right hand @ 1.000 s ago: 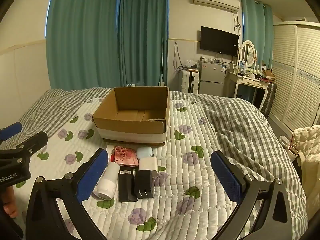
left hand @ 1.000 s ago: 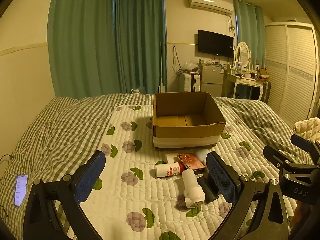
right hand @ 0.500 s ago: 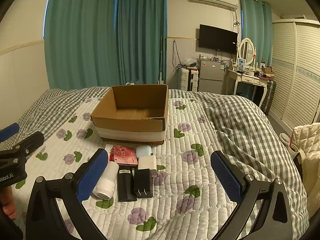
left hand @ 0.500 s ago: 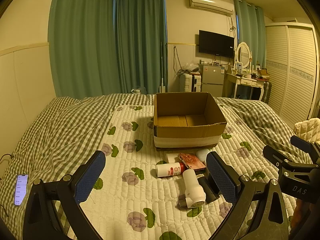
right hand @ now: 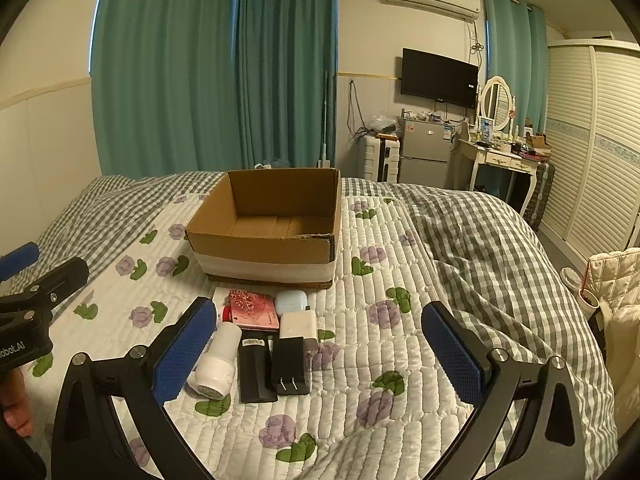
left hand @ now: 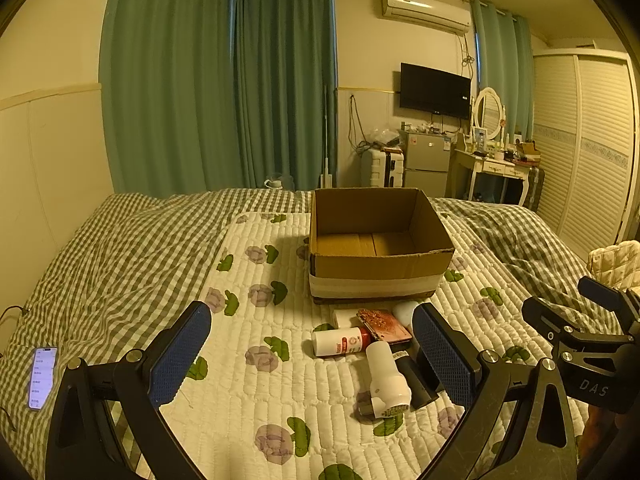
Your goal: Organize rigid objects
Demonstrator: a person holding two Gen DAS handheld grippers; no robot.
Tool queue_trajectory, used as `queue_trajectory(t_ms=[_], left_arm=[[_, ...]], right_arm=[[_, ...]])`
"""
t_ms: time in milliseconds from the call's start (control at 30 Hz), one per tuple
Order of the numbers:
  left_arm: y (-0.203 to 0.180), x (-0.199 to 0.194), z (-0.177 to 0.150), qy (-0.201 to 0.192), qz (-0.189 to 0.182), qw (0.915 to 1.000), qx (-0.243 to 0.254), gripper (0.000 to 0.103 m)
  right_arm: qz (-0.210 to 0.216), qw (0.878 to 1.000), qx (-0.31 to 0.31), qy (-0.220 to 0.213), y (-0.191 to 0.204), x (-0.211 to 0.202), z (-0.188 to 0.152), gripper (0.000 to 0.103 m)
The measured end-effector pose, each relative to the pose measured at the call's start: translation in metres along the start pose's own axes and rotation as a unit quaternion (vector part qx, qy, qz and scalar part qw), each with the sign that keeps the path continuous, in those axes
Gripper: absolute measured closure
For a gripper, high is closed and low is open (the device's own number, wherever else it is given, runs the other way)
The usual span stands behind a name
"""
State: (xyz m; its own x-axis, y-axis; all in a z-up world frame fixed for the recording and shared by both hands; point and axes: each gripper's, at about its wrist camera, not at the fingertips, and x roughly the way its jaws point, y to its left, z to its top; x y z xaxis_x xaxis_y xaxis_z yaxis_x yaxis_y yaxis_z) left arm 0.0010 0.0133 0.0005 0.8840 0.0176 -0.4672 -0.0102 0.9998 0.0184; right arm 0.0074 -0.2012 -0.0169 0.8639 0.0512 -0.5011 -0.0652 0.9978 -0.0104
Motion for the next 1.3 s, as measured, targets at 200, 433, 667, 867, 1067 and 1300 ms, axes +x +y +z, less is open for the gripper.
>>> queue_trajectory(t_ms=[200, 433, 667, 867, 1067, 1300], left_arm=[[-0.0001, 0.0010, -0.0001, 0.002, -0.001, 1.0000, 0.000, 0.000], [-0.0011, 0.0020, -0.0008, 0.003, -0.002, 1.0000, 0.001, 0.000], [-0.0028, 0.0025, -0.0026, 0.003, -0.002, 1.0000, 0.001, 0.000], [-0.0033, 0.0023, -0.0035, 0.004, -0.001, 1.0000, 0.000, 0.000], [-0.0040, 0.0016, -0.0028, 0.003, -0.001, 1.0000, 0.001, 0.000], [-0.0073, -0.0023, 0.0015, -0.001, 0.001, 1.0000, -0.001, 0.000]], right_arm=[[0.002, 1.000, -0.002, 0.001, 0.0014, 0.0003, 0.0019, 0.000], [0.003, 1.000, -0.004, 0.003, 0.0031, 0.0007, 0.0020, 0.000], [0.004, 1.000, -0.008, 0.004, 0.0057, 0.0012, 0.0008, 0.000], [0.004, 1.000, -0.008, 0.003, 0.0059, 0.0009, 0.0009, 0.000], [0.004, 1.000, -0.008, 0.003, 0.0071, 0.0011, 0.0010, 0.000], [0.006, 1.000, -0.009, 0.005, 0.0074, -0.0002, 0.0058, 0.000]])
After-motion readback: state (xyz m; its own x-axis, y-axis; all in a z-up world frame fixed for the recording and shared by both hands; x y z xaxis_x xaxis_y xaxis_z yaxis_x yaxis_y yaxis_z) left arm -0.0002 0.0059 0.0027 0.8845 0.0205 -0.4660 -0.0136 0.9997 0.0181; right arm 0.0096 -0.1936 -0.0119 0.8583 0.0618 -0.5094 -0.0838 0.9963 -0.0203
